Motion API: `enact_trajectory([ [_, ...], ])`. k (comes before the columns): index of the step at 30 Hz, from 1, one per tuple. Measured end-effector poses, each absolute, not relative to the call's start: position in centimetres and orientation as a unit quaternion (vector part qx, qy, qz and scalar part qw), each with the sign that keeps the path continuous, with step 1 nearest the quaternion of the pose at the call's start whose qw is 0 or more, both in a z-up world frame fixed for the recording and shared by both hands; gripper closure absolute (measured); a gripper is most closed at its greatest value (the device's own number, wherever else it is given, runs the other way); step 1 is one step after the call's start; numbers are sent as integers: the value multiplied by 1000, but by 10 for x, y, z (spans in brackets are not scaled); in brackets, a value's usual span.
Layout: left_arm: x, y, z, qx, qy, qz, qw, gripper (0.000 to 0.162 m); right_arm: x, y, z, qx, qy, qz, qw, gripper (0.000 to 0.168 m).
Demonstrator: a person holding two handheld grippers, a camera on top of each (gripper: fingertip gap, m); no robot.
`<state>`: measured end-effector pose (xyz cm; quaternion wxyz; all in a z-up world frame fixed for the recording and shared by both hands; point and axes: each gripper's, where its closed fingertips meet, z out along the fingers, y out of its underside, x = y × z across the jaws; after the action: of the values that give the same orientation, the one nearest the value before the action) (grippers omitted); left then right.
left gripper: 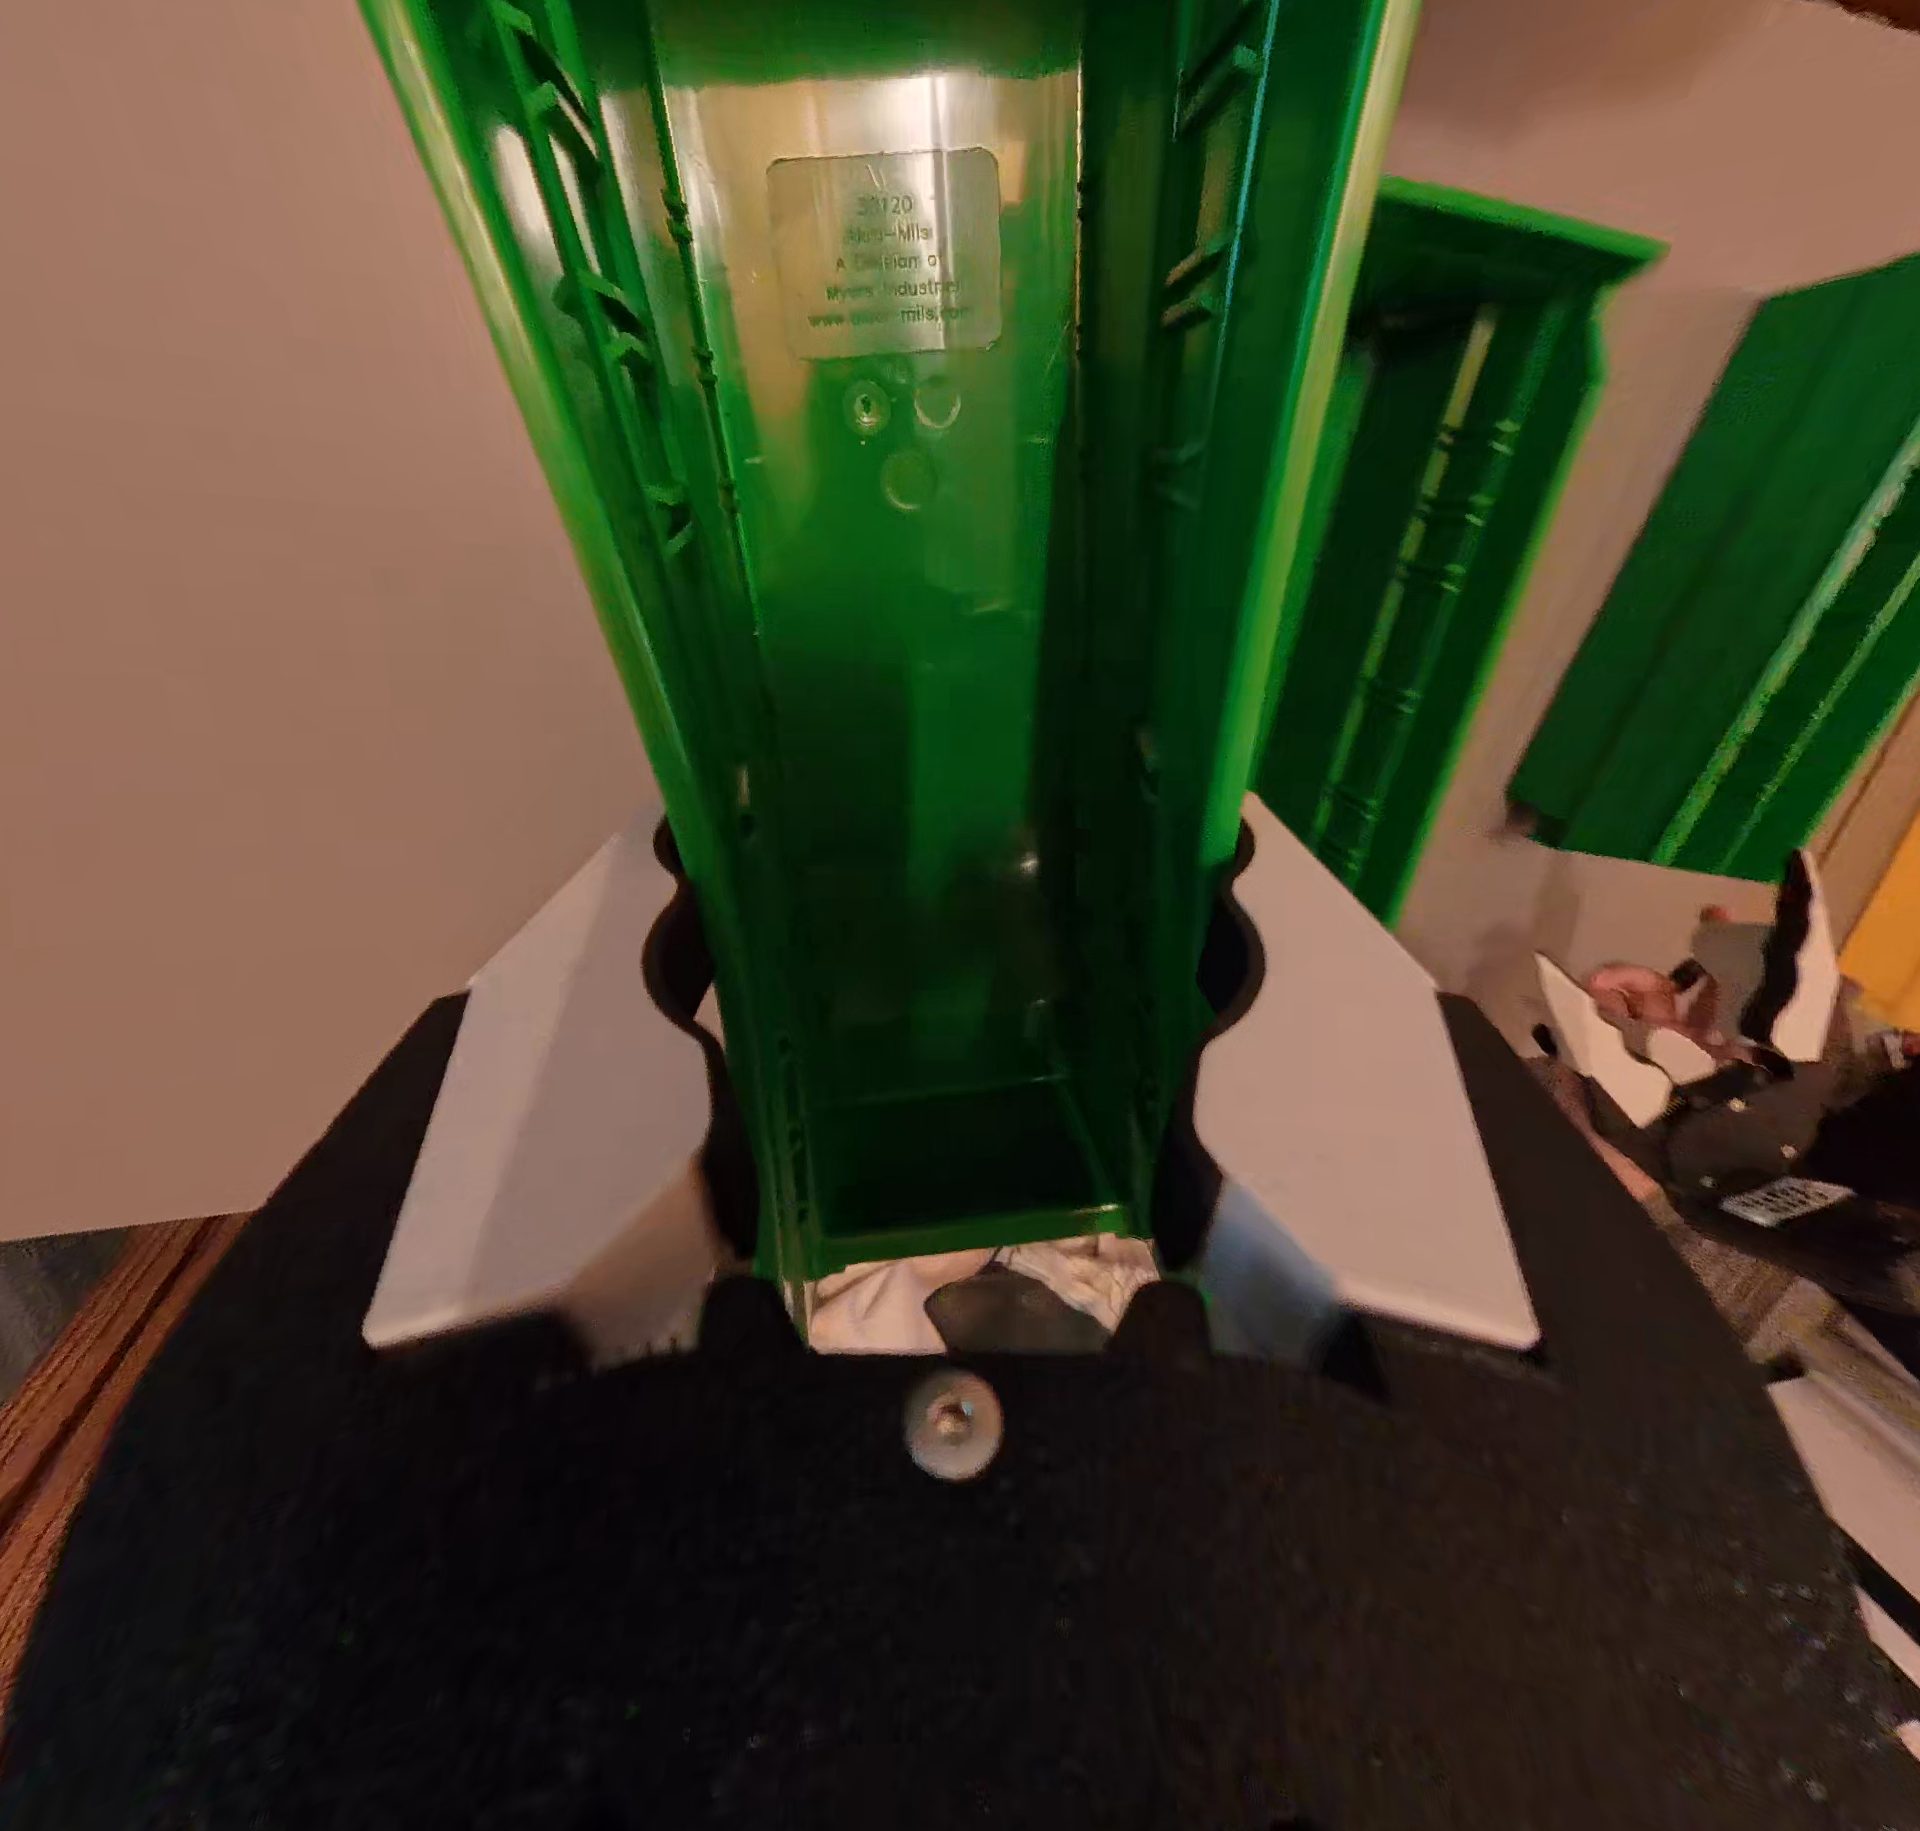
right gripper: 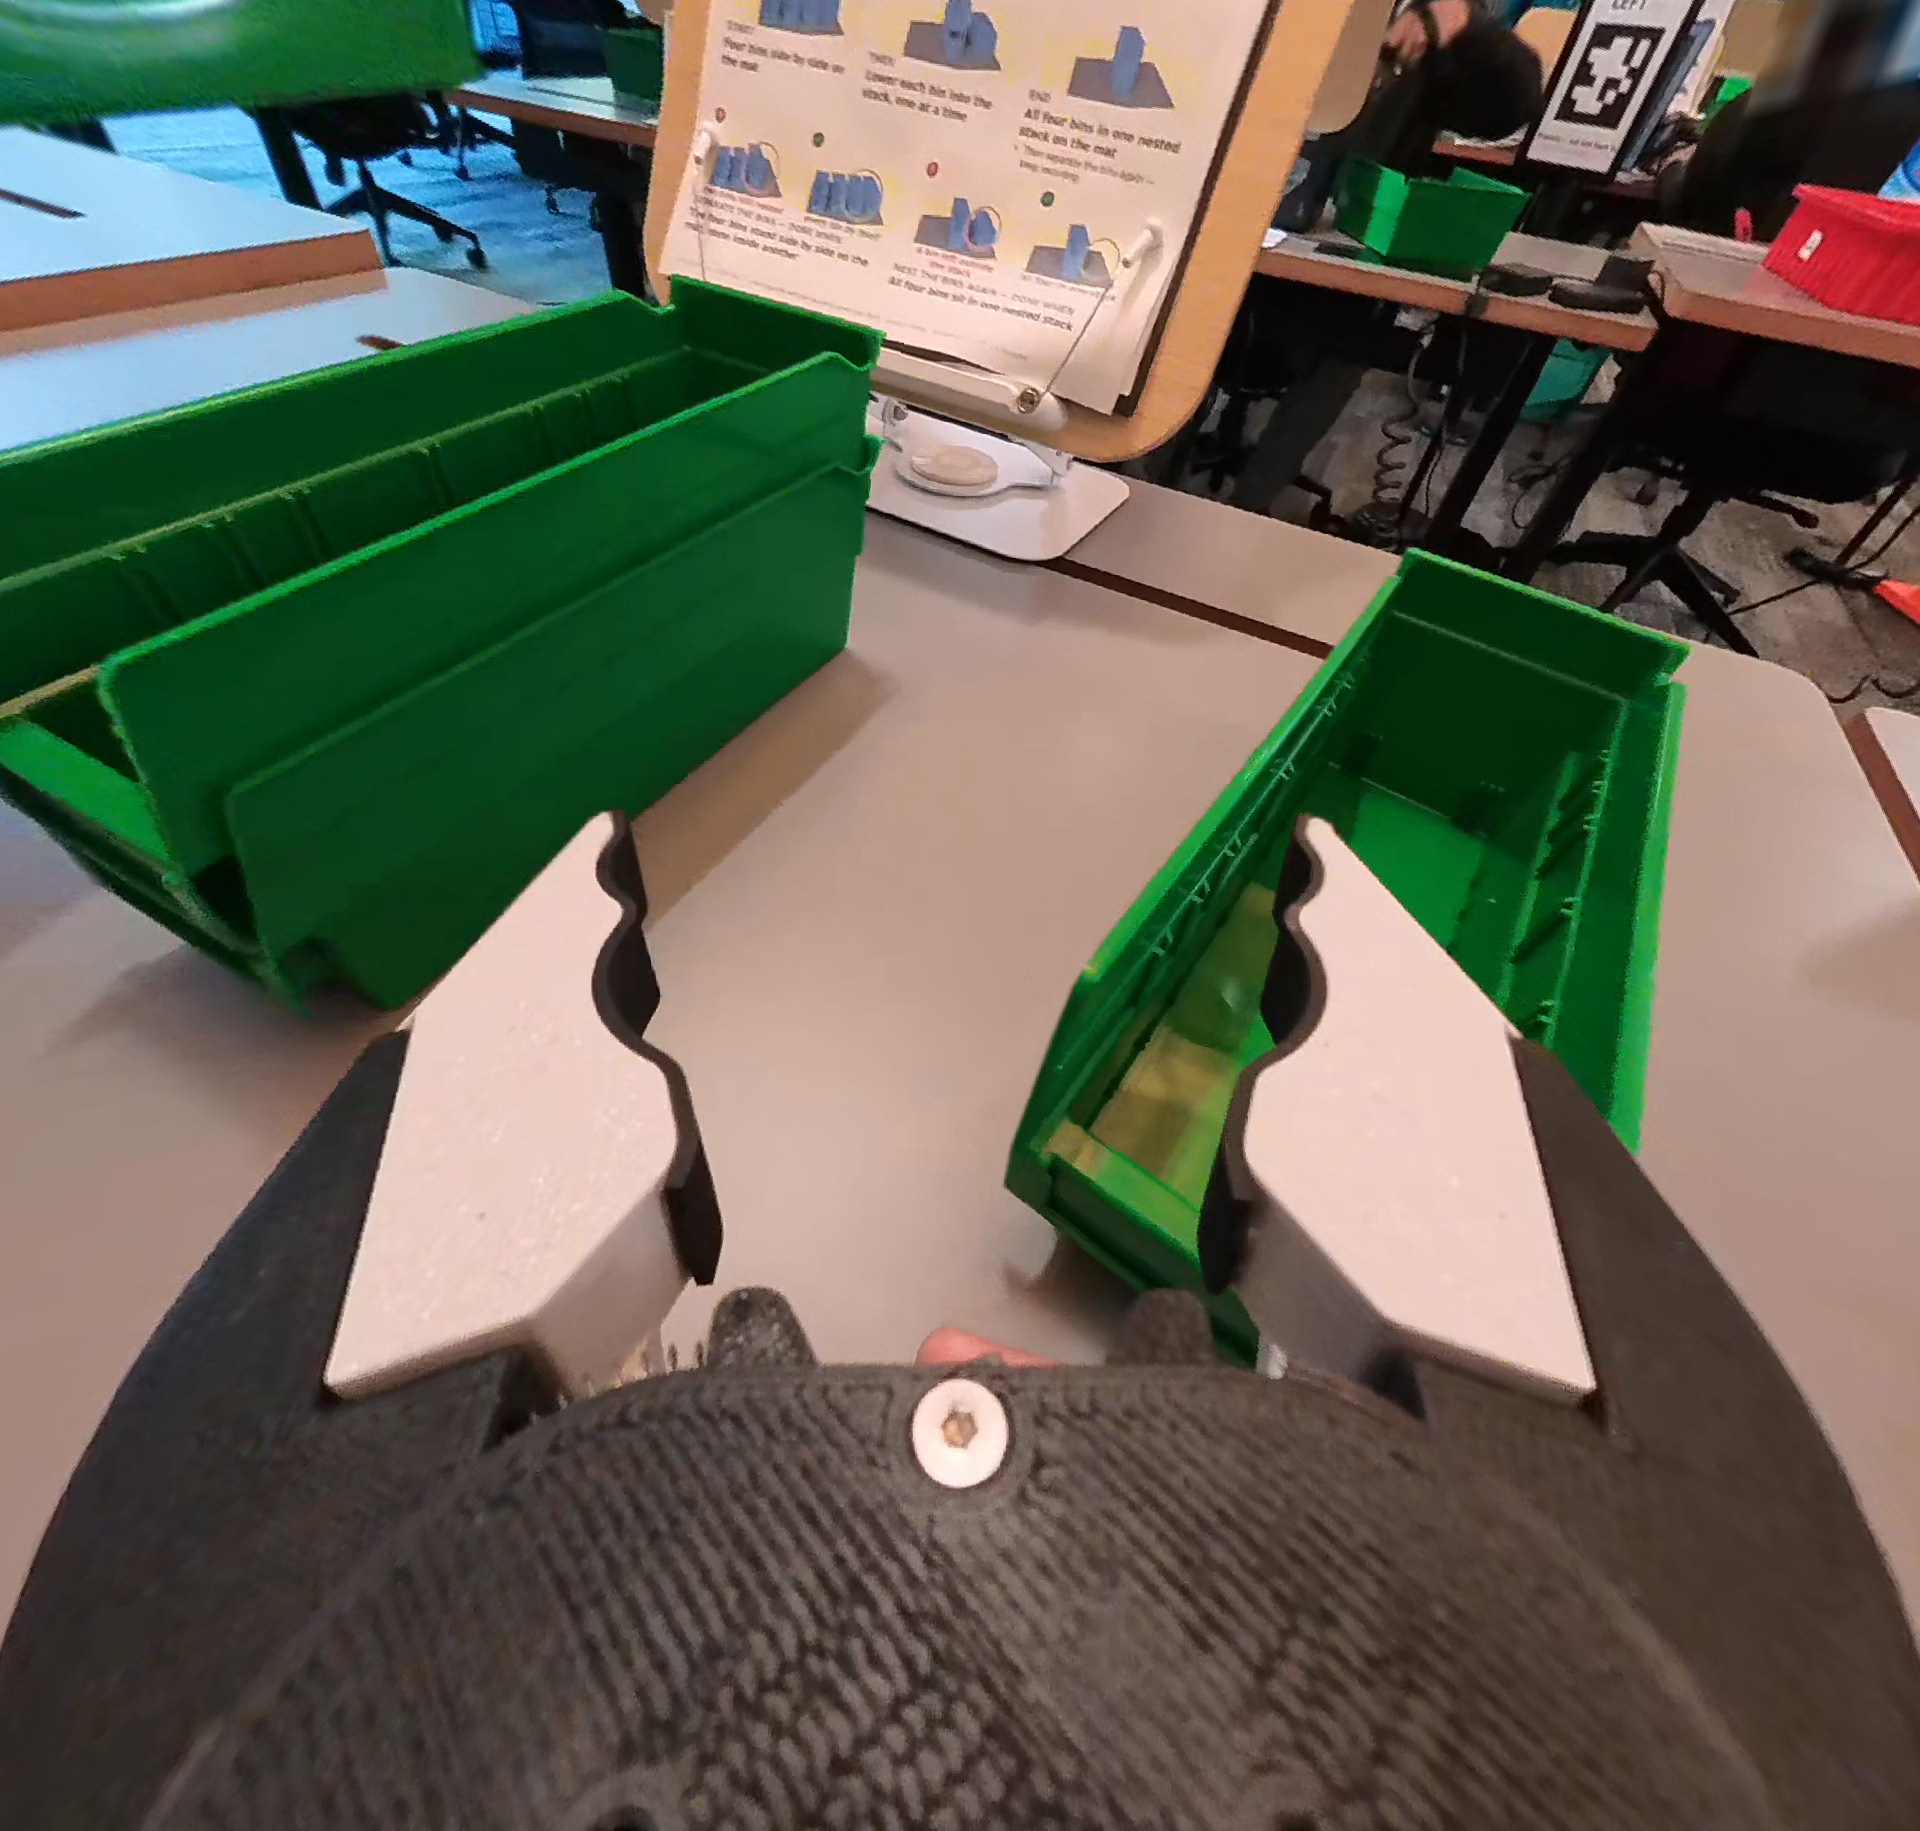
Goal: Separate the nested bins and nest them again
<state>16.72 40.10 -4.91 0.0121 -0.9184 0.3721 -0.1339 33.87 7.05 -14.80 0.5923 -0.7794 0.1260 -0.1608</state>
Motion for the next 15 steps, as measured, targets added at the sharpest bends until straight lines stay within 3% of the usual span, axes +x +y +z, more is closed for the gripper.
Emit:
enact_trajectory([
  [6, 223, 310, -33, -892, 430, -136, 12, 66, 335, 67, -142, -776, 122, -163, 597, 49],
  [15, 260, 265, -69, -889, 443, -116, 9, 68, 343, 49, -134, -762, 141, -163, 610, 49],
])
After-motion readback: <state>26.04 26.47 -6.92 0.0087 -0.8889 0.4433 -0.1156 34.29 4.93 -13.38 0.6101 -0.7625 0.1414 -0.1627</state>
